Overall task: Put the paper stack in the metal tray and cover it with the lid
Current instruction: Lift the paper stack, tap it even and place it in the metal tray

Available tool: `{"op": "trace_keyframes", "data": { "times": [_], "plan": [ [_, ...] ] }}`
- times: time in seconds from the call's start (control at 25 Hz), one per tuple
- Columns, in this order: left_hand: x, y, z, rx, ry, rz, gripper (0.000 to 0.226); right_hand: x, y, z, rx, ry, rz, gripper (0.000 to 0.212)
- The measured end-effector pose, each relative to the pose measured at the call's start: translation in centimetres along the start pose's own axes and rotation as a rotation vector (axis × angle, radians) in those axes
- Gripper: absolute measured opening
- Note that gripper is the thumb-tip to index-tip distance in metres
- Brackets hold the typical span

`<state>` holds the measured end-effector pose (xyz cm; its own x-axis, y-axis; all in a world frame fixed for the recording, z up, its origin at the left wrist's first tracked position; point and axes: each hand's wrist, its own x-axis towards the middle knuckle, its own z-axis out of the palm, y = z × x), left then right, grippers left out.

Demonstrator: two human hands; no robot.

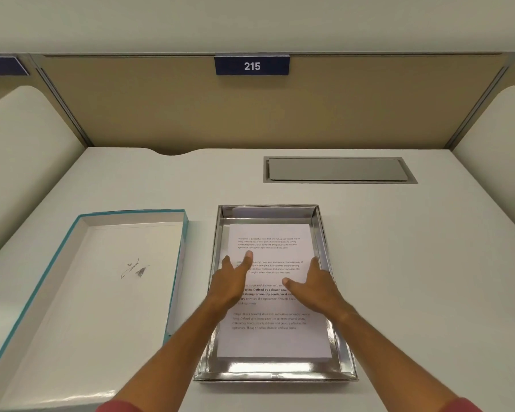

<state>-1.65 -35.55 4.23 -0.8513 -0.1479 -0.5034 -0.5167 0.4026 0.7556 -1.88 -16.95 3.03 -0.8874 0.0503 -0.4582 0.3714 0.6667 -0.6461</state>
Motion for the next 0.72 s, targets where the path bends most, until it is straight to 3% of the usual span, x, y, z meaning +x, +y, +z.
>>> {"op": "trace_keyframes", "data": {
  "times": [0.16, 0.48, 0.72],
  "plan": [
    [0.8, 0.1, -1.2, -0.180, -0.040, -0.090, 0.106, 0.5, 0.2, -0.3, 0.078, 0.006, 0.037, 0.058],
    [1.4, 0.0, -1.7, -0.260, -0.082, -0.132, 0.103, 0.4, -0.1, -0.4, 0.042, 0.022, 0.070, 0.054],
    [1.4, 0.1, -1.7, -0.253, -0.056, -0.134, 0.095, 0.7, 0.1, 0.0, -0.009, 0.035, 0.069, 0.066]
  ]
}}
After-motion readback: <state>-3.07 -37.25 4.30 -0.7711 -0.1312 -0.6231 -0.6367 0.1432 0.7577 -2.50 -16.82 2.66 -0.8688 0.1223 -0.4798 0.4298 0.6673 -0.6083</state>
